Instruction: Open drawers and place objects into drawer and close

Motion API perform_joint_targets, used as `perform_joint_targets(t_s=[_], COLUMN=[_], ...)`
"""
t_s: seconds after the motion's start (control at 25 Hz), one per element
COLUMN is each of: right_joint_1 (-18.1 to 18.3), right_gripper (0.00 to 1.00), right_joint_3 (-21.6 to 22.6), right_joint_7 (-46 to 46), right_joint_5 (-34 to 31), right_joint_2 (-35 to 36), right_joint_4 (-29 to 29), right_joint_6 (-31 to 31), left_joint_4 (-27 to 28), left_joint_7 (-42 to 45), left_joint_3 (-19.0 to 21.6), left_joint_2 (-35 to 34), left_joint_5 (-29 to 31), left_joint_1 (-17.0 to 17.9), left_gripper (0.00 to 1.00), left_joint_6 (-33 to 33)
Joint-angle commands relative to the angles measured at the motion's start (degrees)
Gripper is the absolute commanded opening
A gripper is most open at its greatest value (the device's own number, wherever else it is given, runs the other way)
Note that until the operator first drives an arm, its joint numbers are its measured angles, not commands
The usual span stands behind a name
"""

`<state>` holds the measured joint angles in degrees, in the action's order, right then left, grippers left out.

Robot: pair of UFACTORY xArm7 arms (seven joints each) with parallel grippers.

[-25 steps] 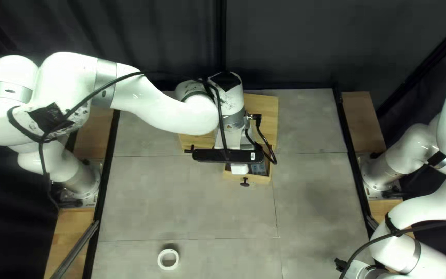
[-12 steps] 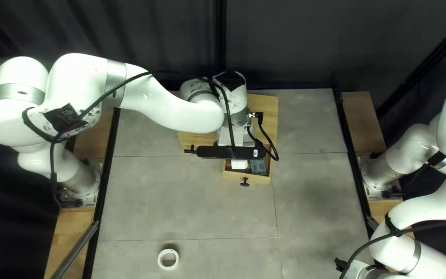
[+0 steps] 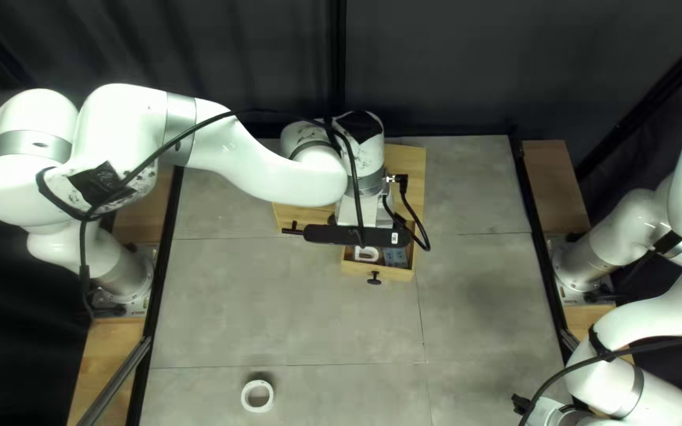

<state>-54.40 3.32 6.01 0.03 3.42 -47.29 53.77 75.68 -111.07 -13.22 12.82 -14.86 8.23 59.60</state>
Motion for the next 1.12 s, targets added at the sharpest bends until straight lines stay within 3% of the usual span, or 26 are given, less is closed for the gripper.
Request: perform_joint_targets(t_s=[0.04,0.32,0.36,0.4,0.44,0.48,0.88,1.12], right_joint_1=[0.0,0.0,0.0,0.0,0.0,0.0,0.0,0.0], right_gripper=[1.00,1.00,1.00,1.00,1.00,1.00,1.00,1.00], right_joint_3=[0.0,0.0,0.0,0.0,0.0,0.0,0.0,0.0], right_joint_7=[0.0,0.0,0.0,0.0,0.0,0.0,0.0,0.0], right_joint_5=[0.0,0.0,0.0,0.0,0.0,0.0,0.0,0.0], right_joint_2=[0.0,0.0,0.0,0.0,0.0,0.0,0.0,0.0], right_joint_4=[0.0,0.0,0.0,0.0,0.0,0.0,0.0,0.0], right_joint_6=[0.0,0.0,0.0,0.0,0.0,0.0,0.0,0.0], left_joint_4=[-2.5,-4.7,-5.5,-6.0,-7.0,-7.7,-16.6,-19.1], left_joint_7=[3.9,13.3,15.7,16.7,18.2,19.4,37.0,41.6], left_joint_3=[0.3,2.1,2.7,3.0,3.6,4.1,12.6,15.4], left_joint_2=[-2.9,-6.3,-7.3,-7.8,-8.7,-9.4,-12.6,-10.7], left_joint_5=[3.2,8.4,9.9,10.6,11.9,12.8,21.4,22.8], left_joint_1=[1.9,5.6,6.5,7.0,7.7,8.3,17.8,20.8], left_gripper=[0.00,0.00,0.07,0.86,0.86,1.00,1.00,1.00], left_joint_6=[-0.1,1.6,1.9,1.9,1.8,1.6,-3.2,-7.1])
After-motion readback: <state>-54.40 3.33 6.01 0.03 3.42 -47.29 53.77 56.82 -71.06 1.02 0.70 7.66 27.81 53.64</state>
